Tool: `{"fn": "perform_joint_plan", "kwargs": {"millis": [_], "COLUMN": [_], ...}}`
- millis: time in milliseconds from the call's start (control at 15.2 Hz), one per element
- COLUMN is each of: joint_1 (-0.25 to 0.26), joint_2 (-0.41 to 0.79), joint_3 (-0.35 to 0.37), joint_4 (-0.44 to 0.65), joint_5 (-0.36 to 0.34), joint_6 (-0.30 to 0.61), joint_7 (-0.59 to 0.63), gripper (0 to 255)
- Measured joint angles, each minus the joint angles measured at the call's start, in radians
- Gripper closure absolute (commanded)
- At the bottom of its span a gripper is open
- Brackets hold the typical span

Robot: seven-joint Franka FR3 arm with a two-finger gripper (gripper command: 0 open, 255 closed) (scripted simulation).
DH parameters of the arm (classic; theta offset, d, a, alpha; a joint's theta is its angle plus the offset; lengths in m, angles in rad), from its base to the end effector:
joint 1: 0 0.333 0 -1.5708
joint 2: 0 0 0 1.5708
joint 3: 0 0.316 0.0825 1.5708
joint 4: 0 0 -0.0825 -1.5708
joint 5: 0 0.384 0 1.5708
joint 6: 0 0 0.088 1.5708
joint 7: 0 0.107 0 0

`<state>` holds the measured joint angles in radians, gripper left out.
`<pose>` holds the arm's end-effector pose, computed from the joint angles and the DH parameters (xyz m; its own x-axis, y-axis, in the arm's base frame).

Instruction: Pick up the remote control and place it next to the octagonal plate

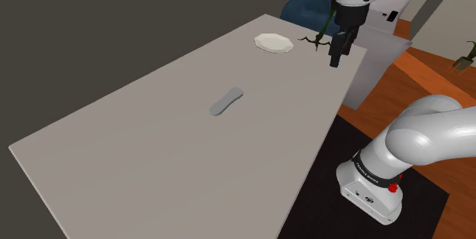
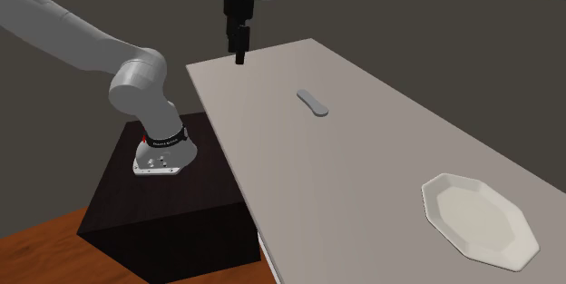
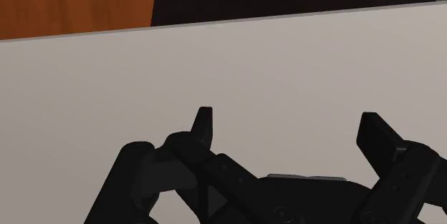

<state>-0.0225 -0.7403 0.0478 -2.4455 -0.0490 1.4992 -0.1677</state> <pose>0.3037 0.0047 0.5295 0.9618 0.1687 -0.2154 0.1825 -0.9822 0.0454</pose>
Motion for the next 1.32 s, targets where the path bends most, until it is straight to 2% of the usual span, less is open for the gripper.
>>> {"fn": "perform_joint_plan", "kwargs": {"millis": [132, 330, 792, 1056, 1320], "joint_1": [-0.001, -0.004, -0.02, -0.045, -0.074], "joint_2": [0.004, 0.017, 0.145, 0.276, 0.42], "joint_3": [0.009, 0.066, 0.217, 0.3, 0.376], "joint_4": [-0.007, -0.045, -0.096, -0.077, -0.033], "joint_5": [0.009, 0.064, 0.186, 0.219, 0.219], "joint_6": [0.012, 0.071, 0.286, 0.42, 0.547], "joint_7": [0.021, 0.143, 0.468, 0.65, 0.842], "gripper": [0, 0, 0, 0, 0]}}
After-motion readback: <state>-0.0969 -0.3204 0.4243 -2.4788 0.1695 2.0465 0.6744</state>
